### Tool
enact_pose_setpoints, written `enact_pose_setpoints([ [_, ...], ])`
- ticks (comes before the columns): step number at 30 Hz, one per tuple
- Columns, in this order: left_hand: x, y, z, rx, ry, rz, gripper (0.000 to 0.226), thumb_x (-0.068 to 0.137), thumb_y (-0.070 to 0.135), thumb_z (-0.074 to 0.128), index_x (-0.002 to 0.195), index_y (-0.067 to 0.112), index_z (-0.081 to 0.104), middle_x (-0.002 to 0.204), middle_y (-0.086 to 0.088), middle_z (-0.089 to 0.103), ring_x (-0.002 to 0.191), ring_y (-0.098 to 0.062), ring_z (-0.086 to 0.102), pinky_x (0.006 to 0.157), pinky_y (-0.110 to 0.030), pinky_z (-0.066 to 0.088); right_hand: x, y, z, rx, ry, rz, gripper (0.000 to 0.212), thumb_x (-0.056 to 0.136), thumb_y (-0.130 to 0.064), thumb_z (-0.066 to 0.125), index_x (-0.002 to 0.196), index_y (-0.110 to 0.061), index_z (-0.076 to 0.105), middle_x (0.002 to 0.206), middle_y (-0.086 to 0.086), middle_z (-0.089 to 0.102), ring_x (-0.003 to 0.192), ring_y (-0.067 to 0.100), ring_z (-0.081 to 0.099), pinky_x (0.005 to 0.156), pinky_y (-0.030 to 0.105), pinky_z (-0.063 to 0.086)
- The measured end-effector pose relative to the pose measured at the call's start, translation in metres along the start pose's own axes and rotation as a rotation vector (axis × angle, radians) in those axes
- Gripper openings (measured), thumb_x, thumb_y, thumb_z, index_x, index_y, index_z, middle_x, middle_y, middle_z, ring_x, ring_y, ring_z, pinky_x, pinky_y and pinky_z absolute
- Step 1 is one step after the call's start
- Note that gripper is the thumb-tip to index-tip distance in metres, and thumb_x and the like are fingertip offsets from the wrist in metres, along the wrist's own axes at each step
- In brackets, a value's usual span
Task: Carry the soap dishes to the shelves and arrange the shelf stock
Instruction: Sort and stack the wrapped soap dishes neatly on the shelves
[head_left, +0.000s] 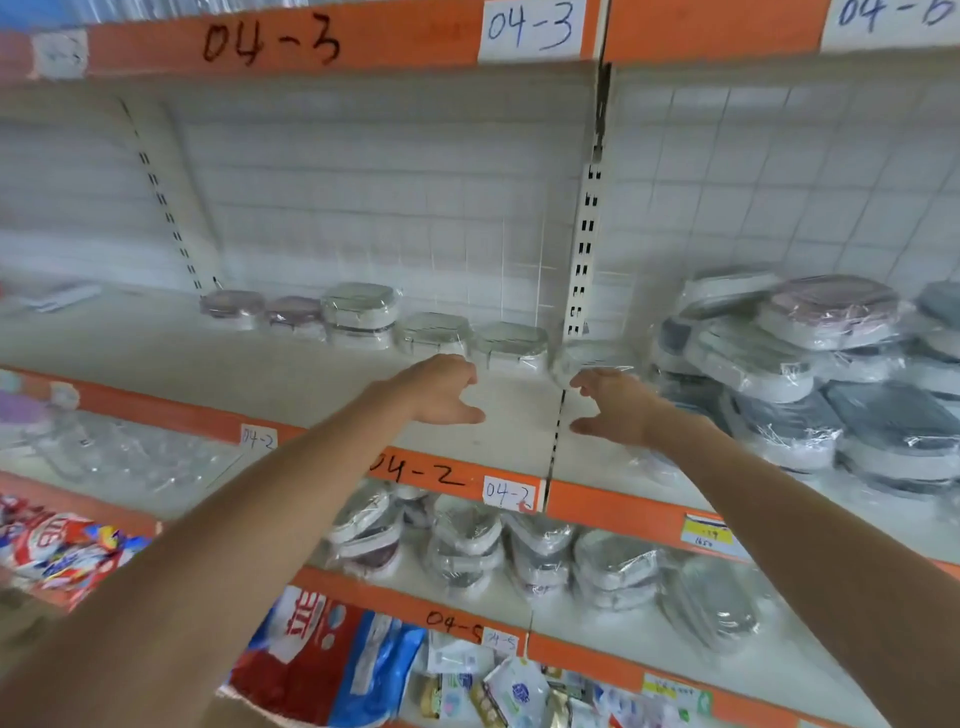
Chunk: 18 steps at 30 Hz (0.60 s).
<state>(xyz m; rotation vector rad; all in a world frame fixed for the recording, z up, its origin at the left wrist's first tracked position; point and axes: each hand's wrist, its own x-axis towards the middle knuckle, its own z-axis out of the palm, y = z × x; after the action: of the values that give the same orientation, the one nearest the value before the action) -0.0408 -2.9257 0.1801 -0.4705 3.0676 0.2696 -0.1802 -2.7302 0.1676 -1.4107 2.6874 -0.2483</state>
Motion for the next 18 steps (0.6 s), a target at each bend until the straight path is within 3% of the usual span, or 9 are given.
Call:
enact_pose_setpoints([
  [5, 0.055, -0.011, 0.000, -0.002, -0.018, 0.038, 0.060, 0.088, 0.041, 0.065, 0.133, 0.005, 0.047, 0.137, -0.009, 0.046, 0.125, -0.024, 0.045, 0.101, -0.029, 0.037, 0.029, 0.021, -0.001, -0.044, -0.018, 0.097, 0.071, 0.087, -0.031, 0.065, 0.144, -0.008, 0.030, 0.147, 0.009, 0.035, 0.135, 0.025, 0.031, 0.108, 0.032, 0.031],
  [9, 0.106, -0.018, -0.004, 0.045, -0.001, 0.101, 0.053, 0.085, 0.043, 0.067, 0.118, 0.005, 0.053, 0.124, -0.009, 0.050, 0.113, -0.026, 0.050, 0.094, -0.034, 0.042, 0.053, 0.035, -0.003, -0.045, 0.003, 0.181, 0.075, 0.085, -0.032, 0.068, 0.143, -0.006, 0.029, 0.146, 0.010, 0.033, 0.135, 0.026, 0.031, 0.109, 0.033, 0.029],
  [18, 0.177, -0.046, -0.005, 0.101, -0.058, 0.182, 0.072, 0.078, 0.052, 0.071, 0.126, 0.003, 0.048, 0.128, -0.008, 0.044, 0.117, -0.024, 0.048, 0.095, -0.033, 0.042, 0.101, 0.048, 0.008, -0.057, -0.015, 0.309, 0.093, 0.077, -0.032, 0.075, 0.146, -0.003, 0.020, 0.147, 0.012, 0.026, 0.139, 0.028, 0.021, 0.114, 0.034, 0.022],
])
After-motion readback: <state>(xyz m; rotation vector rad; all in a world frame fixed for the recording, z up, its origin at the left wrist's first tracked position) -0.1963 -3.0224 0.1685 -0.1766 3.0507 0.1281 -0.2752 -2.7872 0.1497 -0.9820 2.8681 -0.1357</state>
